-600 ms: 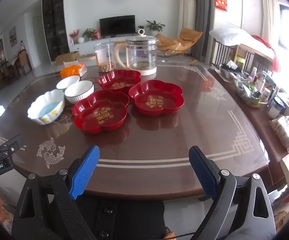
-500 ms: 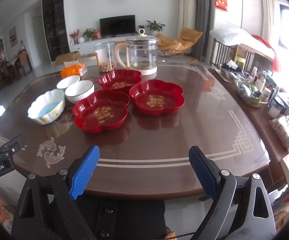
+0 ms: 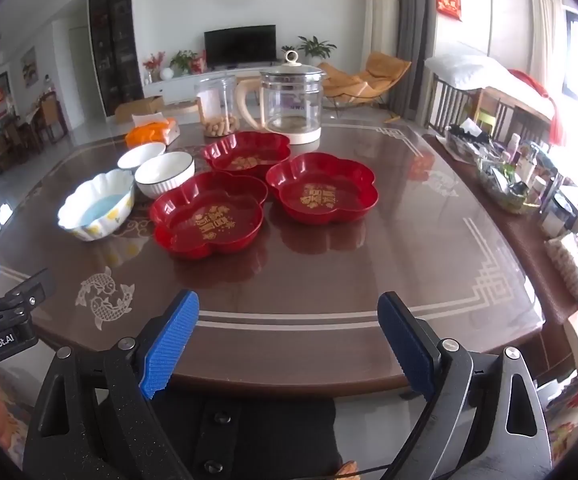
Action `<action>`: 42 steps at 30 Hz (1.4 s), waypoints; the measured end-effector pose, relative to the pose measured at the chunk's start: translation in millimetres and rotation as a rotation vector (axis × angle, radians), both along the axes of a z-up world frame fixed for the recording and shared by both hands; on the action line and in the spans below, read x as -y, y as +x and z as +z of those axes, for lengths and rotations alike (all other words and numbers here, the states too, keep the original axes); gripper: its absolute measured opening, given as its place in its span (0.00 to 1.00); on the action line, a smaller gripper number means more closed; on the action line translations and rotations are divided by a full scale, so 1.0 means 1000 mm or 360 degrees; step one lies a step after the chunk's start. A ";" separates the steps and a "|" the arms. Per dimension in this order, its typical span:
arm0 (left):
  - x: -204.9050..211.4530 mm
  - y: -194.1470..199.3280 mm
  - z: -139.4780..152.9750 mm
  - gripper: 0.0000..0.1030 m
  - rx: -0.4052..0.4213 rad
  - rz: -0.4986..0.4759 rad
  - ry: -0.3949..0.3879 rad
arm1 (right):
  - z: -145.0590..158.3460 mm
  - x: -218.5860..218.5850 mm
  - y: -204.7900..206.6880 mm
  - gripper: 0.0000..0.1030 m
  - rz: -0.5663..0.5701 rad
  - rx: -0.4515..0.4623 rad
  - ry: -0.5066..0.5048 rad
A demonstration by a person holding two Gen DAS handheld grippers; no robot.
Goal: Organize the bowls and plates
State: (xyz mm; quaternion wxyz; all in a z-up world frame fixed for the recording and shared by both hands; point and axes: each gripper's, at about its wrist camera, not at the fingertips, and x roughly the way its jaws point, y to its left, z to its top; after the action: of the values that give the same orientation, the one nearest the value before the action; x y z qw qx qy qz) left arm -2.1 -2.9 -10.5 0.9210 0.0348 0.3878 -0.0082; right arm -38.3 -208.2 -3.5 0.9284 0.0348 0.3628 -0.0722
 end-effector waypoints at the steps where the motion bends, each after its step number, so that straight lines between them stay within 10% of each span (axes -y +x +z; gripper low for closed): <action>1: 0.000 0.000 0.000 1.00 -0.0002 0.0002 0.0002 | 0.000 -0.001 0.000 0.90 0.0004 0.0002 -0.0005; 42: 0.000 0.004 -0.010 1.00 -0.0043 -0.0004 0.0018 | -0.008 -0.007 0.002 0.90 0.0030 -0.0030 0.0001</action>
State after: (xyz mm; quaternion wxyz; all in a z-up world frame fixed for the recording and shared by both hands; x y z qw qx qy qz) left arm 1.5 -3.4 -20.7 0.9155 0.0405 0.4002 -0.0077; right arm -35.9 -201.4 -11.8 0.9256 0.0310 0.3719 -0.0638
